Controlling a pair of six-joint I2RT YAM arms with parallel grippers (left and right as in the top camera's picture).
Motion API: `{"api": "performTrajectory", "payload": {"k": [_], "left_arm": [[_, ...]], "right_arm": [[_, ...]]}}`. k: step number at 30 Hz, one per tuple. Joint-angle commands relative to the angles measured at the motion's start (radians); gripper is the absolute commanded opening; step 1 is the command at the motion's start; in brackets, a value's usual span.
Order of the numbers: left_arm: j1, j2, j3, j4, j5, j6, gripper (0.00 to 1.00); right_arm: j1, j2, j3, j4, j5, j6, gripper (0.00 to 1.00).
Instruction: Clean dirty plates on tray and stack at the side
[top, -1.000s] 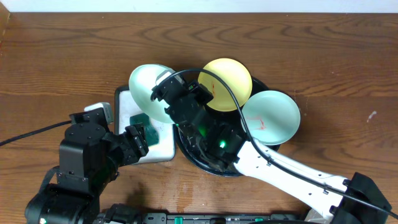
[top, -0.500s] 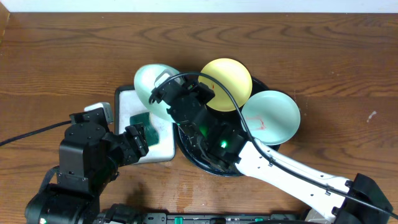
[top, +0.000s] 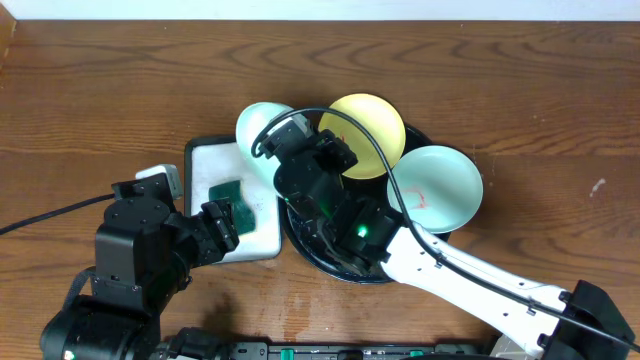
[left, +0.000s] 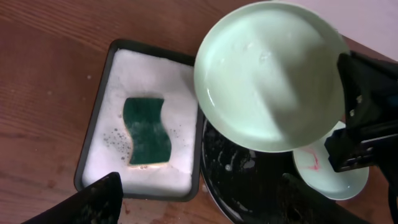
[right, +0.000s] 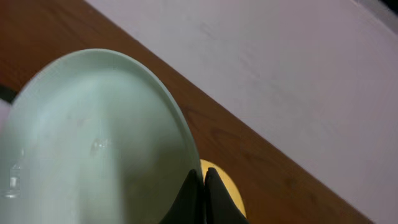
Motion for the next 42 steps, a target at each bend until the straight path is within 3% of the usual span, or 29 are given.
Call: {"api": "performTrajectory", "payload": {"k": [1,3,4,6,7,9,10,12,13,15,16,19,22,25,28,31,34,37,39,40,42], "left_arm": [[0.006,0.000,0.013,-0.002,0.010,0.005,0.80],[0.006,0.000,0.013,-0.002,0.010,0.005,0.80],[0.006,0.000,0.013,-0.002,0.010,0.005,0.80],[0.006,0.000,0.013,-0.002,0.010,0.005,0.80],[0.006,0.000,0.013,-0.002,0.010,0.005,0.80],[0.006,0.000,0.013,-0.002,0.010,0.005,0.80],[0.006,0.000,0.013,-0.002,0.010,0.005,0.80],[0.006,0.000,0.013,-0.002,0.010,0.005,0.80],[0.006,0.000,0.013,-0.002,0.010,0.005,0.80],[0.006,0.000,0.013,-0.002,0.010,0.005,0.80],[0.006,0.000,0.013,-0.002,0.010,0.005,0.80],[0.006,0.000,0.013,-0.002,0.010,0.005,0.80],[0.006,0.000,0.013,-0.002,0.010,0.005,0.80],[0.006,0.000,0.013,-0.002,0.010,0.005,0.80],[0.006,0.000,0.013,-0.002,0.010,0.005,0.80],[0.006,0.000,0.013,-0.002,0.010,0.005,0.80],[0.006,0.000,0.013,-0.002,0.010,0.005,0.80],[0.006,0.000,0.013,-0.002,0.010,0.005,0.80],[0.006,0.000,0.013,-0.002,0.010,0.005,0.80],[0.006,0.000,0.013,-0.002,0.010,0.005,0.80],[0.006,0.000,0.013,-0.002,0.010,0.005,0.80]], "right_arm": [[-0.004,-0.022,0.011,-0.010,-0.018,-0.038,0.01],[-0.010,-0.022,0.011,0.003,0.020,0.061,0.01],[-0.009,-0.026,0.011,0.003,-0.066,0.060,0.01],[-0.003,-0.027,0.011,0.000,-0.184,-0.102,0.01],[-0.001,-0.026,0.011,0.021,-0.127,-0.154,0.01],[-0.006,-0.025,0.011,0.078,-0.028,-0.044,0.01],[-0.007,-0.025,0.011,0.087,-0.090,-0.007,0.01],[-0.002,-0.025,0.011,0.073,-0.236,-0.158,0.01],[-0.002,-0.024,0.011,0.075,-0.211,-0.217,0.01],[-0.010,-0.021,0.011,0.099,-0.133,-0.106,0.01],[-0.013,-0.021,0.011,0.093,-0.187,-0.071,0.01],[-0.013,-0.019,0.011,0.068,-0.225,-0.230,0.01],[-0.018,-0.018,0.011,0.085,-0.164,-0.070,0.01],[-0.011,-0.017,0.011,0.069,-0.178,-0.190,0.01],[-0.014,-0.018,0.011,0.095,-0.089,-0.044,0.01],[-0.006,-0.017,0.011,0.076,-0.159,-0.187,0.01],[-0.011,-0.017,0.011,0.117,-0.097,-0.040,0.01],[-0.005,-0.017,0.011,0.100,-0.221,-0.192,0.01],[-0.010,-0.017,0.011,0.128,-0.080,-0.134,0.01],[-0.012,-0.017,0.011,0.130,-0.077,-0.066,0.01],[-0.011,-0.017,0.011,0.101,-0.192,-0.116,0.01]]}}
